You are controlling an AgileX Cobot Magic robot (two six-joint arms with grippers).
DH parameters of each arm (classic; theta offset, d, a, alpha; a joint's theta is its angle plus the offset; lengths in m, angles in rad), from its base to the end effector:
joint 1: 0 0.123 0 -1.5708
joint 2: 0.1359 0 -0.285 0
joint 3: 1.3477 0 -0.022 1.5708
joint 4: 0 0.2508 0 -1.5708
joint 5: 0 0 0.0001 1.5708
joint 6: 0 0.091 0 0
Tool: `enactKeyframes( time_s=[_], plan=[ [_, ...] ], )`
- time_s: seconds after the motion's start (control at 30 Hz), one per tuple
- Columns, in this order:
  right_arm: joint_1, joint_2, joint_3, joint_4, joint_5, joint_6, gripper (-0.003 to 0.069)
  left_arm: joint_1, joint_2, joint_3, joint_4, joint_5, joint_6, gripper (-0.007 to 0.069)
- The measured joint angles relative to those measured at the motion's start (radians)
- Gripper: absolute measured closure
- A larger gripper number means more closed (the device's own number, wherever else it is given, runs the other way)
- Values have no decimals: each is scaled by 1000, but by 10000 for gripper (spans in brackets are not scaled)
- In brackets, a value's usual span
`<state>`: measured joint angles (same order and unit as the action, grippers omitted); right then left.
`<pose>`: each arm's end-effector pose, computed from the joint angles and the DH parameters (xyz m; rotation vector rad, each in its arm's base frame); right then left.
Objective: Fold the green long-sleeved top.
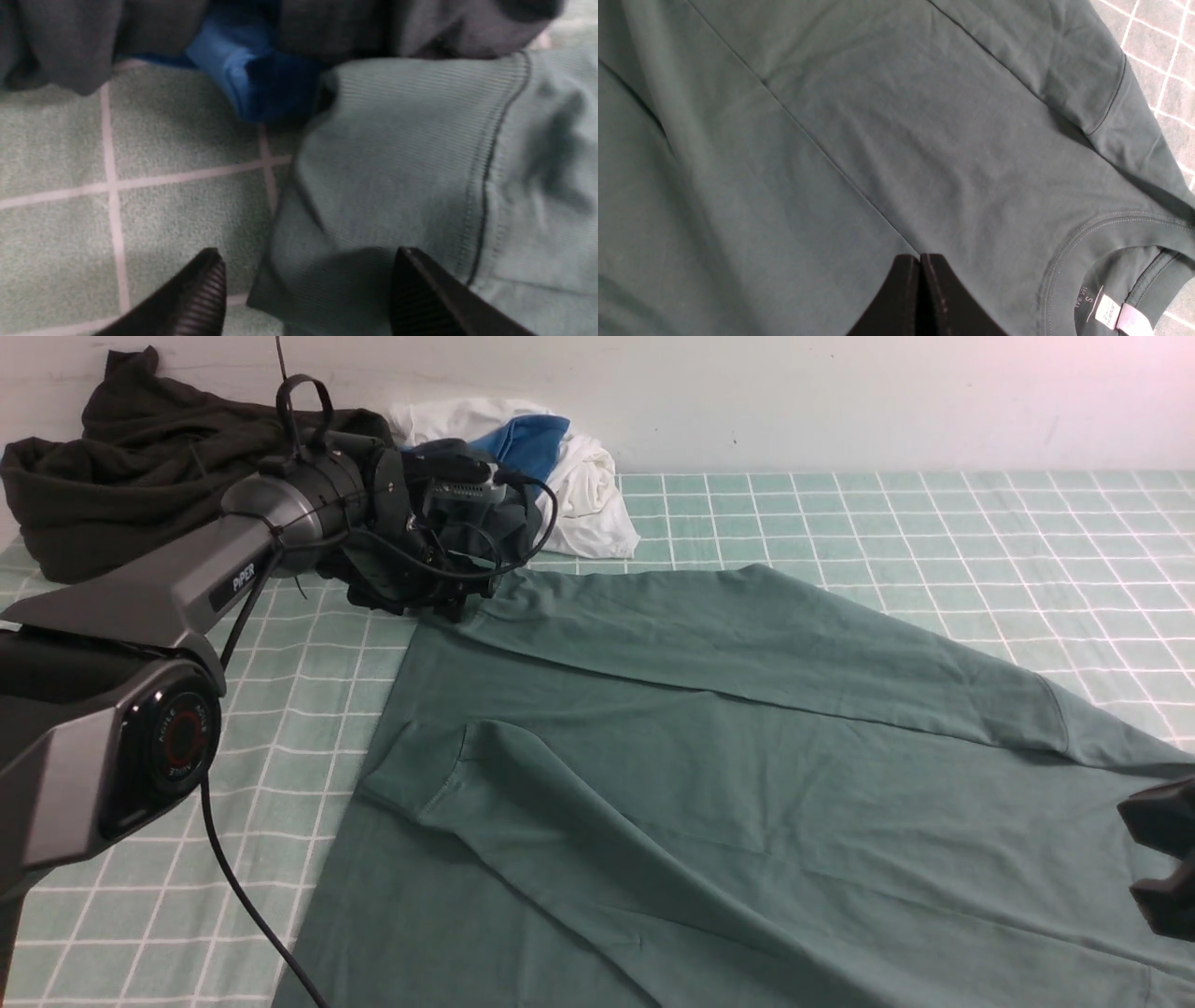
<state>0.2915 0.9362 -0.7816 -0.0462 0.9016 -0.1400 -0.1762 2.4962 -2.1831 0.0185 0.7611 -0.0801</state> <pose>0.1608 0.0448 0.3034 -0.5650 2.4747 0.0025 0.5400 -0.0950 0.1513 0.1352 2.5559 -0.0770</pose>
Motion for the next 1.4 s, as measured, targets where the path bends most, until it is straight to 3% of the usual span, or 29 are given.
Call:
enactKeyframes(
  time_s=[0.13, 0.37, 0.43, 0.67, 0.9, 1.4],
  plan=[
    [0, 0, 0, 0, -1, 0, 673, 1, 3, -1, -4, -13, -12, 221],
    [0, 0, 0, 0, -1, 0, 673, 0, 8, -45, -18, 28, 0, 554],
    [0, 0, 0, 0, -1, 0, 673, 0, 9, -71, -18, 58, 14, 585],
    [0, 0, 0, 0, -1, 0, 673, -3, 9, -229, -28, 214, 60, 592],
    [0, 0, 0, 0, -1, 0, 673, -11, -5, -254, -27, 258, 64, 583],
    [0, 0, 0, 0, -1, 0, 673, -11, 53, -211, -24, 251, 68, 423]
  ],
)
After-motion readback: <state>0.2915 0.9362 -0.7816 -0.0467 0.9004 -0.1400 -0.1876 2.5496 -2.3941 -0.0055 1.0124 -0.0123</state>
